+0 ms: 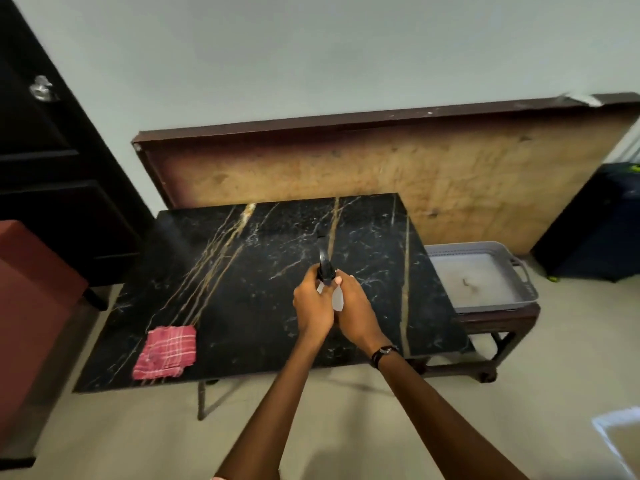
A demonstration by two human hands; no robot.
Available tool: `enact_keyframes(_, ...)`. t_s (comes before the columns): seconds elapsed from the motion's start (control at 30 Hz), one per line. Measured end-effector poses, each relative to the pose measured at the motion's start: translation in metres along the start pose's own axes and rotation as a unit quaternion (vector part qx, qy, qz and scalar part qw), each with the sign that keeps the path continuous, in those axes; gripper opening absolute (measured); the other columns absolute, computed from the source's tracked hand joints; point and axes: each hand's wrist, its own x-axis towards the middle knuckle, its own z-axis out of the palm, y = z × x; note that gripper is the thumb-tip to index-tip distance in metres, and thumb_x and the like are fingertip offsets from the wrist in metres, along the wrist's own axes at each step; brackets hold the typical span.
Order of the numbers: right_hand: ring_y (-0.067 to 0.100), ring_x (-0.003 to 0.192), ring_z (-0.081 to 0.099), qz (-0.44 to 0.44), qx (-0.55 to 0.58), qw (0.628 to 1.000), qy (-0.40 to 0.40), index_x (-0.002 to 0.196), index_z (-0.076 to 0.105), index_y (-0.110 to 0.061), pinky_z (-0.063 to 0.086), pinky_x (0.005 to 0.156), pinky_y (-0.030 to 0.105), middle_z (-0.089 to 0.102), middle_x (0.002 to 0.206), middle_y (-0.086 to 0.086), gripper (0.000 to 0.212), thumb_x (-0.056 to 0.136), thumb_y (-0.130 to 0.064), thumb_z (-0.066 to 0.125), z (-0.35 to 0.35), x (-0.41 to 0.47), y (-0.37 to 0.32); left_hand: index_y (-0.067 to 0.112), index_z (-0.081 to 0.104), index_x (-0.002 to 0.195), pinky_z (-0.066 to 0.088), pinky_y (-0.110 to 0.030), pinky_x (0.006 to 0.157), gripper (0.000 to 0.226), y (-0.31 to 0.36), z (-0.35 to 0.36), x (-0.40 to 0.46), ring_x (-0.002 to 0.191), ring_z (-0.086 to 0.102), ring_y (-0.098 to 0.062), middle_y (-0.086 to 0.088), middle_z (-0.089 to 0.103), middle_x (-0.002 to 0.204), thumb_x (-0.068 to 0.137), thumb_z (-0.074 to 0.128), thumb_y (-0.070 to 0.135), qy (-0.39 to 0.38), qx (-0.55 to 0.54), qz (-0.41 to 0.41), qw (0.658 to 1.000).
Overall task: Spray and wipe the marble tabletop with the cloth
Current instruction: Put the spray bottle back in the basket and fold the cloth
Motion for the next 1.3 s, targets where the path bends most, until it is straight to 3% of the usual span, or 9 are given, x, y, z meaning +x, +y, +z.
enact_keyframes(0.2, 0.023, 0.140, 0.035, 0.078, -0.042, 0.994, 0.071, 0.141, 0.041, -0.018, 0.038, 0.110, 0.046, 0.045, 0.146, 0.002, 0.047, 0.096, -0.017, 0.055, -0.068, -0.016, 0.062, 0.016, 0.062, 0.112, 0.044, -0.009, 0.072, 0.026, 0.017, 0.095, -0.024, 0.096, 0.063, -0.009, -0.001, 0.070, 0.104, 0.086, 0.064, 0.018, -0.064, 0.021, 0.029, 0.997)
enact_keyframes(0.43, 0.018, 0.115, 0.057, 0.128, 0.003, 0.976, 0.178, 0.126, 0.054, -0.024, 0.052, 0.093, 0.042, 0.058, 0.123, -0.003, 0.028, 0.098, -0.024, 0.051, -0.119, 0.009, 0.111, 0.017, 0.062, 0.109, 0.043, -0.002, 0.064, 0.025, 0.027, 0.174, 0.002, 0.083, 0.059, 0.006, 0.004, 0.069, 0.101, 0.085, 0.066, 0.022, -0.139, 0.021, 0.047, 0.989)
enact_keyframes(0.53, 0.013, 0.102, 0.060, 0.131, 0.015, 0.972, 0.192, 0.116, 0.057, -0.025, 0.054, 0.085, 0.033, 0.060, 0.111, -0.005, 0.021, 0.096, -0.022, 0.055, -0.142, 0.019, 0.132, 0.017, 0.061, 0.108, 0.045, -0.001, 0.070, 0.025, 0.028, 0.204, 0.014, 0.082, 0.057, 0.015, 0.009, 0.066, 0.099, 0.084, 0.067, 0.019, -0.185, 0.008, 0.057, 0.981)
enact_keyframes(0.63, 0.015, 0.101, 0.060, 0.127, 0.030, 0.968, 0.212, 0.113, 0.056, -0.026, 0.047, 0.079, 0.019, 0.060, 0.108, -0.003, 0.028, 0.091, -0.010, 0.059, -0.178, 0.037, 0.157, 0.022, 0.058, 0.114, 0.052, -0.023, 0.088, 0.027, 0.034, 0.238, 0.034, 0.098, 0.061, 0.003, 0.007, 0.066, 0.109, 0.088, 0.062, 0.017, -0.267, -0.009, 0.054, 0.962)
enact_keyframes(0.7, 0.017, 0.102, 0.059, 0.133, 0.053, 0.961, 0.236, 0.114, 0.055, -0.023, 0.046, 0.083, 0.023, 0.062, 0.109, 0.002, 0.029, 0.090, -0.008, 0.061, -0.202, 0.053, 0.174, 0.020, 0.053, 0.126, 0.047, -0.030, 0.097, 0.036, 0.033, 0.258, 0.050, 0.113, 0.057, -0.010, 0.001, 0.061, 0.125, 0.090, 0.058, 0.019, -0.317, 0.008, 0.057, 0.947)
enact_keyframes(0.77, 0.018, 0.105, 0.057, 0.160, 0.077, 0.952, 0.248, 0.116, 0.055, -0.017, 0.044, 0.088, 0.026, 0.062, 0.114, 0.007, 0.029, 0.089, -0.009, 0.064, -0.220, 0.065, 0.198, 0.021, 0.048, 0.131, 0.041, -0.021, 0.098, 0.042, 0.023, 0.276, 0.058, 0.122, 0.050, -0.010, 0.004, 0.054, 0.134, 0.090, 0.058, 0.017, -0.343, 0.019, 0.032, 0.938)
enact_keyframes(0.83, 0.025, 0.111, 0.056, 0.196, 0.068, 0.947, 0.245, 0.123, 0.054, -0.006, 0.043, 0.093, 0.030, 0.061, 0.120, 0.015, 0.036, 0.089, -0.010, 0.066, -0.235, 0.073, 0.223, 0.023, 0.047, 0.131, 0.035, -0.014, 0.094, 0.042, 0.011, 0.290, 0.056, 0.127, 0.044, -0.009, 0.011, 0.049, 0.132, 0.090, 0.058, 0.017, -0.357, 0.017, -0.009, 0.934)
enact_keyframes(0.93, 0.031, 0.115, 0.055, 0.211, 0.054, 0.952, 0.217, 0.129, 0.051, -0.001, 0.043, 0.096, 0.036, 0.058, 0.124, 0.020, 0.042, 0.090, -0.009, 0.065, -0.258, 0.098, 0.262, 0.022, 0.045, 0.132, 0.033, -0.020, 0.099, 0.043, -0.001, 0.319, 0.064, 0.135, 0.037, -0.013, 0.002, 0.047, 0.141, 0.091, 0.057, 0.018, -0.367, 0.020, -0.067, 0.928)
enact_keyframes(1.3, 0.039, 0.118, 0.054, 0.265, 0.049, 0.962, 0.052, 0.129, 0.050, 0.003, 0.043, 0.102, 0.048, 0.058, 0.125, 0.025, 0.046, 0.086, 0.000, 0.066, -0.252, 0.156, 0.405, 0.024, 0.045, 0.134, 0.037, -0.030, 0.104, 0.042, -0.033, 0.414, 0.072, 0.133, 0.040, -0.014, -0.002, 0.047, 0.143, 0.093, 0.054, 0.024, -0.266, 0.004, -0.203, 0.942)
